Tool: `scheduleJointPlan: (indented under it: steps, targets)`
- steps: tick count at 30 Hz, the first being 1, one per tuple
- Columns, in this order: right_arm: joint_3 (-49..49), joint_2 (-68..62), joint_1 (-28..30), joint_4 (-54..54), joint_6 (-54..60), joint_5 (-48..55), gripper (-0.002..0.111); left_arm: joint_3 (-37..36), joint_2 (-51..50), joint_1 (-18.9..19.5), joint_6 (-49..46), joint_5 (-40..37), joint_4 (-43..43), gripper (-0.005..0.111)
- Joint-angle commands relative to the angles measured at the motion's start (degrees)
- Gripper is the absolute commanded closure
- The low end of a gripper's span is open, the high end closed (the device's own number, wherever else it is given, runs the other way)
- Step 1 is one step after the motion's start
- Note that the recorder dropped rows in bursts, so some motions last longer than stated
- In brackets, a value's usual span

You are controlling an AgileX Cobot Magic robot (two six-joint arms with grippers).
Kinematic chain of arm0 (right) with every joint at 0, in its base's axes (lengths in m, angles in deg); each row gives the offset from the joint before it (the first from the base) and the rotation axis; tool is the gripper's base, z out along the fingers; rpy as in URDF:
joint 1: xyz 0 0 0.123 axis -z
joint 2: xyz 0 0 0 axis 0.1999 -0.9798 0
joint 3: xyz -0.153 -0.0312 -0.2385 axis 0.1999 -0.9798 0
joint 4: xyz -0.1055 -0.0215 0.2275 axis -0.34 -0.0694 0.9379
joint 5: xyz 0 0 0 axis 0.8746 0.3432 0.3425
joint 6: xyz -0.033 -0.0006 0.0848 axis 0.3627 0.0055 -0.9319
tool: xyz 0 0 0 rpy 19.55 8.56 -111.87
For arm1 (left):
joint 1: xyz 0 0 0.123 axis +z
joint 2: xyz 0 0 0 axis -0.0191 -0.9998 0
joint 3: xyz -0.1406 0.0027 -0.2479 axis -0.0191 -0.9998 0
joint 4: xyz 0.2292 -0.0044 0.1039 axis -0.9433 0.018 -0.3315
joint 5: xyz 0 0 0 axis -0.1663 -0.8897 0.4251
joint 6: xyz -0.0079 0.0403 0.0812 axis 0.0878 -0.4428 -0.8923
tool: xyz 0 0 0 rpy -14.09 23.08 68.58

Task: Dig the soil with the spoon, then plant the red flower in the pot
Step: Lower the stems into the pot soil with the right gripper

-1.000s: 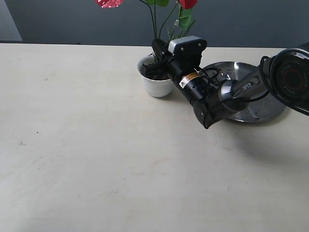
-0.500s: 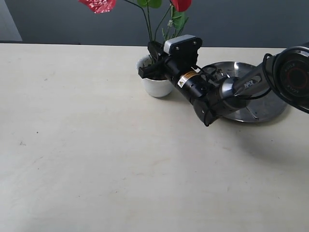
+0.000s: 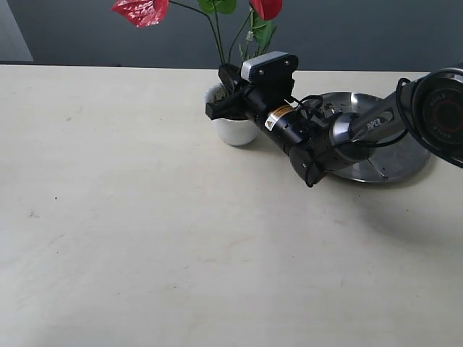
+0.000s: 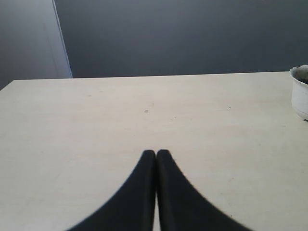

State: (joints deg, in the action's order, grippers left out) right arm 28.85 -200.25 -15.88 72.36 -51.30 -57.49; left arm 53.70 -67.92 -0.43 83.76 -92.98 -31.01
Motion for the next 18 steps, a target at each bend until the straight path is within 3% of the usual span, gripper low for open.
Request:
scheduleJointPlan:
  steps: [1,18]
  targets:
    - [-1.9,-2.8,0.1,-1.6,-1.2,16.2,0.109,0.2,-0.3,-0.3,0.0,0.6,0.0,0.105]
    - [-1.9,-2.8,0.1,-0.4,-2.3,20.6,0.109,0.2,-0.3,-0.3,0.0,0.6,0.0,0.105]
